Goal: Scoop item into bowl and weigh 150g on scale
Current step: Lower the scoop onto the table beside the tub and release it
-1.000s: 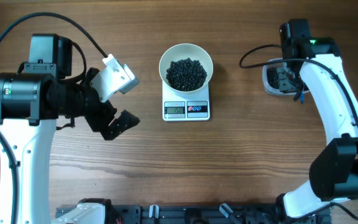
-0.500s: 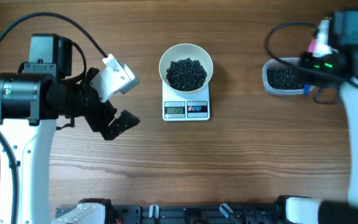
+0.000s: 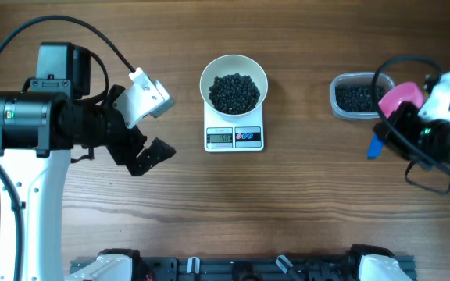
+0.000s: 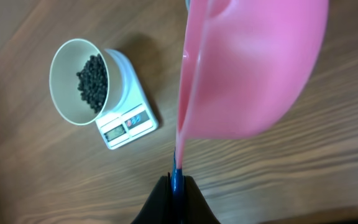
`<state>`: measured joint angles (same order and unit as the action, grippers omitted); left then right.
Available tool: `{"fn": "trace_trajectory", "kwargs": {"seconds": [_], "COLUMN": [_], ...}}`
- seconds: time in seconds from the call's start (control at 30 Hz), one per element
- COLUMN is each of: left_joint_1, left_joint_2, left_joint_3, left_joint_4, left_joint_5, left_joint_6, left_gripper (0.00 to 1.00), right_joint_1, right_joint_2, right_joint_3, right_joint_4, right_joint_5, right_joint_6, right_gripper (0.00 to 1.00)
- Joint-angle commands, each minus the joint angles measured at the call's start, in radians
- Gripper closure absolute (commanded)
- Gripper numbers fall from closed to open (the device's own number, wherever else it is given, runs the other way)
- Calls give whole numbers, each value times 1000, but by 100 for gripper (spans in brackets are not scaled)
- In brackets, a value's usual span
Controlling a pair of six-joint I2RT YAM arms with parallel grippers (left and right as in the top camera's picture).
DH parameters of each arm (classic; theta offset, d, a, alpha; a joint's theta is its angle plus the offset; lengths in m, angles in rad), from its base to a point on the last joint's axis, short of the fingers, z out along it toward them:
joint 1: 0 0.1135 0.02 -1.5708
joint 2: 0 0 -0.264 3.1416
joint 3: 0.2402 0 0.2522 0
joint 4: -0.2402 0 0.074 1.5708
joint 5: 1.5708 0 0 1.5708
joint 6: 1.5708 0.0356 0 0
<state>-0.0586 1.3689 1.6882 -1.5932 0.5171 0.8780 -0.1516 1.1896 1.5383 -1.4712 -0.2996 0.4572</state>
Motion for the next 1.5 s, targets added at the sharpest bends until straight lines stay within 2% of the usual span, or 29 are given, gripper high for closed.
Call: {"fn": "trace_trajectory", "kwargs": {"seconds": [0.0, 0.13, 0.33, 0.53, 0.73, 1.0, 1.23, 1.47], "left_joint_1": [6, 6, 6, 6, 6, 6, 6, 6], "left_joint_2": [-9, -9, -9, -9, -9, -9, -9, -9], "left_joint_3": [11, 11, 11, 11, 11, 11, 11, 11], "left_joint_4": [-1, -1, -1, -1, -1, -1, -1, -1], "left_joint_5": [-2, -2, -2, -2, -2, -2, -2, -2], "left_joint_6": [12, 12, 12, 12, 12, 12, 12, 12], "left_gripper": [0, 0, 0, 0, 0, 0, 0, 0], "right_joint_1": [-3, 16, 82, 108, 108, 108, 109, 108], "right_joint_2": [-61, -114, -119, -114, -90, 5, 156, 196], "right_joint_3": [-153, -407, -664, -843, -966, -1030, -1040, -1040], "right_joint_4": [63, 282, 628, 871, 1057, 1135, 1254, 1228], "right_joint_5": [-113, -277, -404, -378, -371, -253, -277, -276], "right_joint_6": [97, 133, 215, 311, 284, 276, 275, 248], "right_gripper": [96, 96, 96, 96, 96, 96, 96, 95]}}
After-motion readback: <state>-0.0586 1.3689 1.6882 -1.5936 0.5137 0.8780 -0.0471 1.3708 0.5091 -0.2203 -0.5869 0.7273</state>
